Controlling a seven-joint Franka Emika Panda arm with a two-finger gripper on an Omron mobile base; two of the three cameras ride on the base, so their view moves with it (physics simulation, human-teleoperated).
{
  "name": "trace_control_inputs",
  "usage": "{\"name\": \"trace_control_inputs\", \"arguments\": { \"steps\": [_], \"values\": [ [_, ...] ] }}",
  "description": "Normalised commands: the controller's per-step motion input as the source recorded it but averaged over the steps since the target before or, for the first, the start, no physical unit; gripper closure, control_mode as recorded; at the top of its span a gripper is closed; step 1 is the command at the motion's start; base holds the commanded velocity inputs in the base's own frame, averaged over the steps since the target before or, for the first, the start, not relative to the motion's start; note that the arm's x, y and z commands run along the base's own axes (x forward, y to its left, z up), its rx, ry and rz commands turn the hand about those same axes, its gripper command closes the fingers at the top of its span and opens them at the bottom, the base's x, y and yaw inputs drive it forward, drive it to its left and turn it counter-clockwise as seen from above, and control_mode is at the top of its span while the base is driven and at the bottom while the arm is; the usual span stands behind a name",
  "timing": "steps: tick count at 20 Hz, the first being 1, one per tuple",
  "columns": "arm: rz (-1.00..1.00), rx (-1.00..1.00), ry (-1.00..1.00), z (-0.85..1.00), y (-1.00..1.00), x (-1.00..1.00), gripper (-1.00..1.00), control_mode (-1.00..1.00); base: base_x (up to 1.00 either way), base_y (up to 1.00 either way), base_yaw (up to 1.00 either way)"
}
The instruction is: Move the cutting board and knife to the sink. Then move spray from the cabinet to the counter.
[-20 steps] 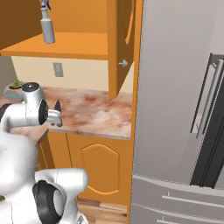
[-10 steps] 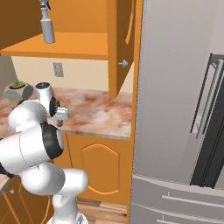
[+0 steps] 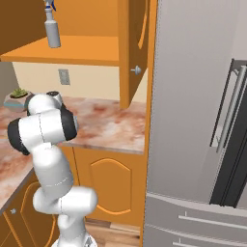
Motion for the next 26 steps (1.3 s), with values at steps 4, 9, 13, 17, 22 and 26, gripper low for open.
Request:
{"name": "trace_control_inputs", "arguments": {
  "steps": [4,9,13,17,22,26],
  "values": [
    [0.01,0.0,0.0,-0.68,0.12,0.27,-1.0,-1.0,0.0,0.0,0.0],
    [0.0,0.0,0.0,-0.42,0.04,0.39,-1.0,-1.0,0.0,0.0,0.0],
    [0.01,0.0,-0.01,-0.32,0.02,0.13,-1.0,-1.0,0.0,0.0,0.0],
    [0.02,0.0,-0.05,-0.29,0.01,0.09,-1.0,-1.0,0.0,0.0,0.0],
    [0.03,0.01,-0.1,-0.21,0.04,0.29,-1.0,-1.0,0.0,0.0,0.0],
    [0.03,0.0,-0.09,-0.24,0.12,0.34,1.0,-1.0,0.0,0.0,0.0]
  ]
}}
